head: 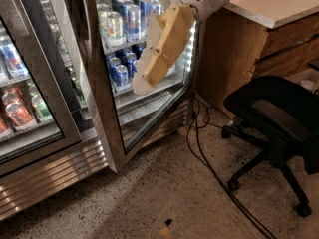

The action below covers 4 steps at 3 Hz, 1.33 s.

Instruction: Open right fridge door

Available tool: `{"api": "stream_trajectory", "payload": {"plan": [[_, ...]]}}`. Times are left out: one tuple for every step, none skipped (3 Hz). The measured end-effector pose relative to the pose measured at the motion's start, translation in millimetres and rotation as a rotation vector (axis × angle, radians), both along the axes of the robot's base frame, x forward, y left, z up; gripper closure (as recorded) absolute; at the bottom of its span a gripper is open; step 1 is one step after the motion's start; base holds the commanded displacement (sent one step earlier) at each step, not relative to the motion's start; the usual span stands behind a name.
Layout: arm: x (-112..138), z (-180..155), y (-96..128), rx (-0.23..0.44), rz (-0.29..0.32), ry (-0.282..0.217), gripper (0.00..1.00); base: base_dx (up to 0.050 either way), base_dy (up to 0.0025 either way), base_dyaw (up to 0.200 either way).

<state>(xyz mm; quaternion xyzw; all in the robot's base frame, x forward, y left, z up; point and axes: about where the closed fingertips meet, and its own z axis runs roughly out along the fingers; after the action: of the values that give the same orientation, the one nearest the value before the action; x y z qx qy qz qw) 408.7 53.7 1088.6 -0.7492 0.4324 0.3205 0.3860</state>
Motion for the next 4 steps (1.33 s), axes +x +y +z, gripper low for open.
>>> {"api": "stream_trajectory", "payload": {"plan": [[-8.5,-3.0,8.4,0.0,0.02,0.007,0.0,0.0,0.0,0.0],[-36.3,-12.6,21.9,0.005,0.056,0.036,0.0,0.0,0.0,0.0],[-65.5,-21.9,41.2,0.018,0.111,0.075,0.0,0.0,0.0,0.0],[-87.0,-27.1,65.5,0.016,0.177,0.105,0.0,0.0,0.0,0.0]]}}
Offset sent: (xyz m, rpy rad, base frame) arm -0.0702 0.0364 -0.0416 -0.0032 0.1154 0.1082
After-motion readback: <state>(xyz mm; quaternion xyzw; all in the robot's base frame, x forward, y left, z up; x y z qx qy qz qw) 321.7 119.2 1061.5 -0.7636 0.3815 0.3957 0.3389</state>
